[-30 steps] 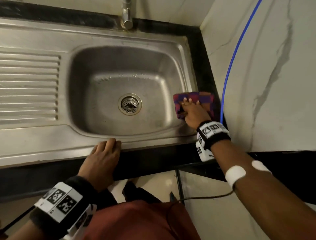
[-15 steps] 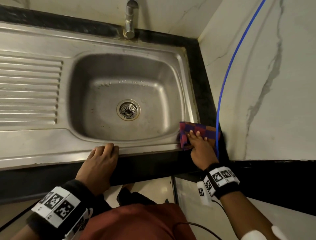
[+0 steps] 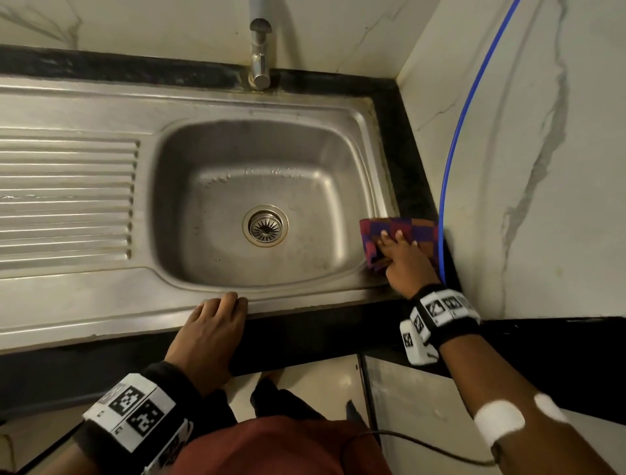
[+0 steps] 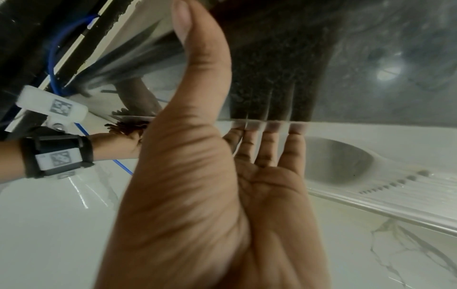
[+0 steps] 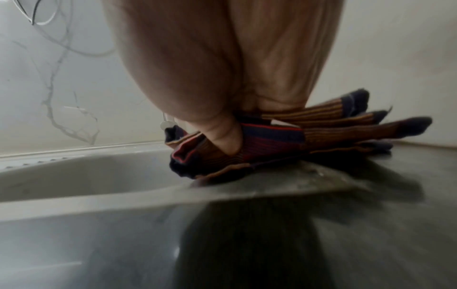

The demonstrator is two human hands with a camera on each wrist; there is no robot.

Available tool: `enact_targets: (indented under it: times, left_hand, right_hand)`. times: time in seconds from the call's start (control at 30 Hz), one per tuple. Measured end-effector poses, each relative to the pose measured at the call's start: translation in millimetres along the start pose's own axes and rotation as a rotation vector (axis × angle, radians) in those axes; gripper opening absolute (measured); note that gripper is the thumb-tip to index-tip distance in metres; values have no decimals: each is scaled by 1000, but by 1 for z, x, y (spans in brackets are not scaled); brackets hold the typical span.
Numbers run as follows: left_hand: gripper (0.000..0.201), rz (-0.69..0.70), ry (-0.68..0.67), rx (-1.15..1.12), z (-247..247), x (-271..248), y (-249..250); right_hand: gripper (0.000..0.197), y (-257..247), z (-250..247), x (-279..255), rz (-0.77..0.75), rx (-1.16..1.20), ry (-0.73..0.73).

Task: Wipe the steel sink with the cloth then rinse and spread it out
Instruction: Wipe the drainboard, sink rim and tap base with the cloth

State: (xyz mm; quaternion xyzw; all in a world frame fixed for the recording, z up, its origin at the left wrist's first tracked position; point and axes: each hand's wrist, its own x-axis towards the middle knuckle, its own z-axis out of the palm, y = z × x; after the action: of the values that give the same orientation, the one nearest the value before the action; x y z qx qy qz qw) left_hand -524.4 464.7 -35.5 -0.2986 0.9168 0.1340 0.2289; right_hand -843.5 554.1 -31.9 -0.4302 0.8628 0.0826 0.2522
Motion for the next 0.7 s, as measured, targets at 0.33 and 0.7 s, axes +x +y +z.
enact_targets:
  times: [0.33,0.7]
  left_hand:
    - [43,95,-199,81,-47,30,14]
    - [36,186,-130,60,-82,114,45]
  right_hand:
    - [65,5,1,-8,-15,-28,-39]
    - [64,-3,-7,18,-6,1,-42]
